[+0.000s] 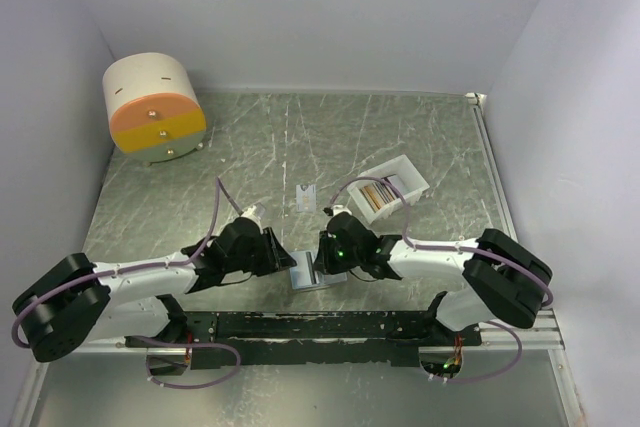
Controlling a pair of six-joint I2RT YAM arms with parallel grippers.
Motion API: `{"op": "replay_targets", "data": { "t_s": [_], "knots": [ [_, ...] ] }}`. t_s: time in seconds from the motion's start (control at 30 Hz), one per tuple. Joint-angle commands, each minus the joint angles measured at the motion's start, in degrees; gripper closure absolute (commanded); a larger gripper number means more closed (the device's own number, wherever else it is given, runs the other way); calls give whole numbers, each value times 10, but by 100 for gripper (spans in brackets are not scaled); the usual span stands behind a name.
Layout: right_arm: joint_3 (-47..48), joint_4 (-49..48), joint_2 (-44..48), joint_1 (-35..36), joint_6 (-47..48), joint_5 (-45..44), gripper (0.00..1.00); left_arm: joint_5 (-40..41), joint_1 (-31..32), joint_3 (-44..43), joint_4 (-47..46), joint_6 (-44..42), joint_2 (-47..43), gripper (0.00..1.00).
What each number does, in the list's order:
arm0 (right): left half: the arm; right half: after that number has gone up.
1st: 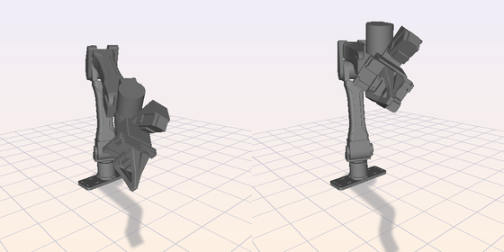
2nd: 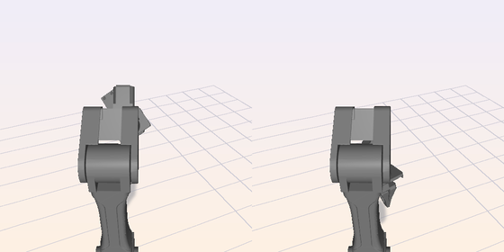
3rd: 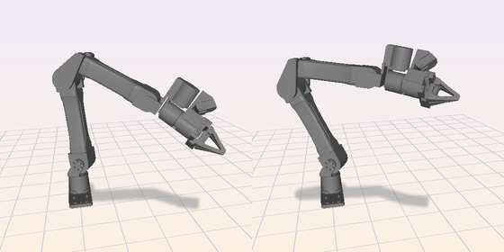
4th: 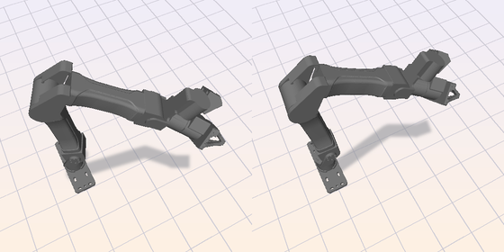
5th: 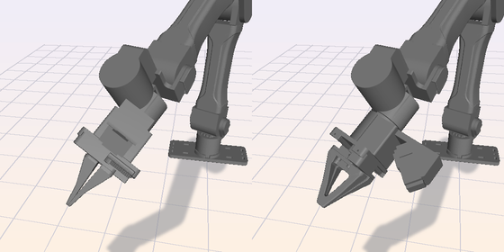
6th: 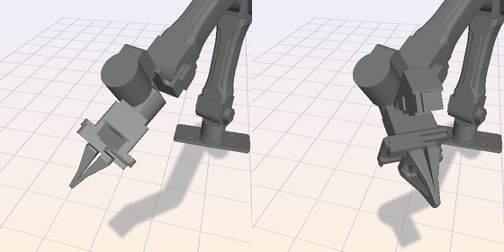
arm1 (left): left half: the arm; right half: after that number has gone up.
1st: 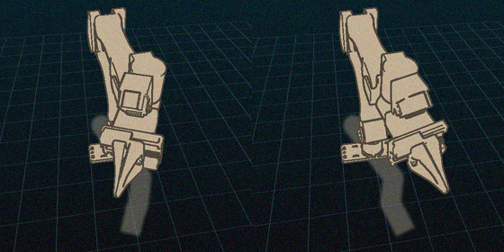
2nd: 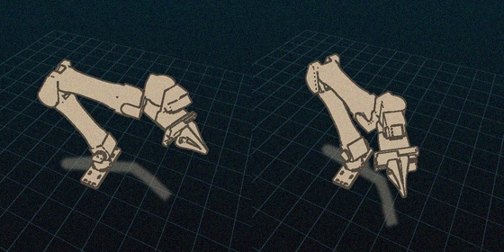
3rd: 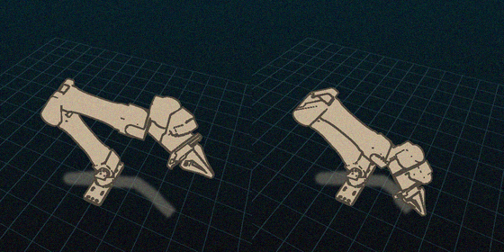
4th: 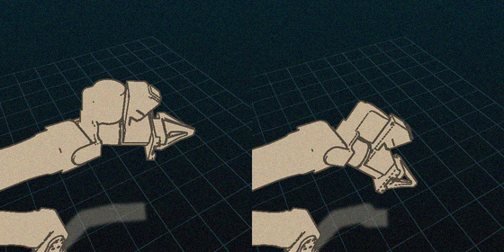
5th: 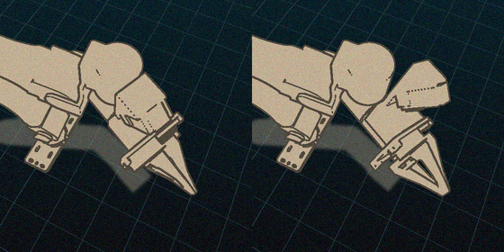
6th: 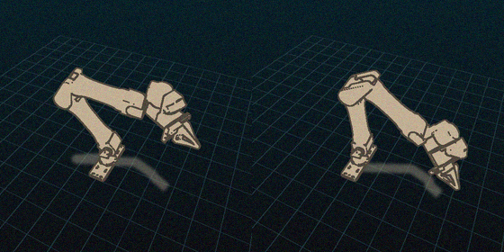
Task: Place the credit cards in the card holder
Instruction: Insert the credit card into the card holder.
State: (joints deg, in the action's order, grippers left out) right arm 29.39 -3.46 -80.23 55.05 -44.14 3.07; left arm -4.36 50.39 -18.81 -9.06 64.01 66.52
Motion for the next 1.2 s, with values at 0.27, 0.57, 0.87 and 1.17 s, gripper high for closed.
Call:
{"op": "replay_targets", "data": {
  "t_s": [0.27,0.57,0.87,1.17],
  "knots": [
    [-37,-18,-10,-1,-11,-15,94,-6,-3,20,-81,-1,11,54],
    [-34,-18,-8,-1,-12,-14,95,7,-3,18,-64,-2,26,52],
    [-33,-19,-4,0,-11,-13,96,7,-3,15,-74,-3,49,52],
    [-39,-24,1,0,-14,-15,96,-5,-3,21,-111,2,56,52]
  ]
}}
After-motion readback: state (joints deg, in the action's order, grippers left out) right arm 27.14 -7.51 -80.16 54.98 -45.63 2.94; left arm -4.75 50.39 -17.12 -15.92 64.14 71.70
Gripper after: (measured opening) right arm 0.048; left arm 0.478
